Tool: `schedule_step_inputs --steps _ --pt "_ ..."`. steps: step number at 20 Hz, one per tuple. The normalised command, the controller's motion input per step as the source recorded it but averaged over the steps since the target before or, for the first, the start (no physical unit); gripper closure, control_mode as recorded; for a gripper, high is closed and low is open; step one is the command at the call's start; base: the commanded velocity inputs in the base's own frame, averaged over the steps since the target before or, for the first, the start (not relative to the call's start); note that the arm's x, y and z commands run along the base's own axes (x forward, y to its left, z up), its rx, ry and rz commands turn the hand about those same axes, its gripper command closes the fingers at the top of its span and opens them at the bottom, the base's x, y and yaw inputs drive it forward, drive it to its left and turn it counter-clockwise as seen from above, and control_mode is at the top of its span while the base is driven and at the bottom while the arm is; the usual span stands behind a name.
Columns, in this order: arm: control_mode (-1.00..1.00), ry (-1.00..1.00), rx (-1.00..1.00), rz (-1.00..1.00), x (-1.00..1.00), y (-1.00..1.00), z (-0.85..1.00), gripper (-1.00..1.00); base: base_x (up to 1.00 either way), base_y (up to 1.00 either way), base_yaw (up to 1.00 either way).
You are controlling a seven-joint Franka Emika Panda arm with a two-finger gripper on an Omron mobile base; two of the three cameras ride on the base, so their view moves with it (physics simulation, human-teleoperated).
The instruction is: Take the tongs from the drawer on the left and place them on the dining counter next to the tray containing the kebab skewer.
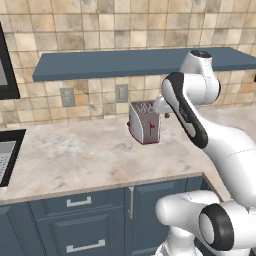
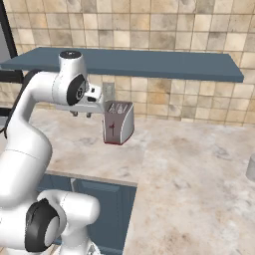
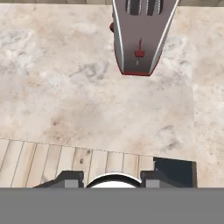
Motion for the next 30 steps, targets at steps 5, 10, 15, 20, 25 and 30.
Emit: schedule_step_inputs --steps 5,10,15,20,25,30 --pt "-1.00 -0.09 -0.03 0.01 -0.20 0.13 0.00 -1.00 0.00 0.00 0.00" --pt "-1.00 -0.11 -0.13 0.04 -0.41 0.37 0.00 -1.00 0.00 0.00 0.00" --pt "-1.00 -0.18 -0.20 0.05 -0.55 0.51 0.00 -1.00 0.00 0.00 0.00" --pt "-1.00 -0.21 -0.25 0.09 -0.63 0.56 0.00 -1.00 0.00 0.00 0.00" --pt "-1.00 -0.29 -0.32 0.11 -0.79 0.51 -0.01 -1.00 0.00 0.00 0.00" --pt "-1.00 -0.27 -0.31 0.09 -0.79 0.48 -0.20 -1.00 0.00 0.00 0.00"
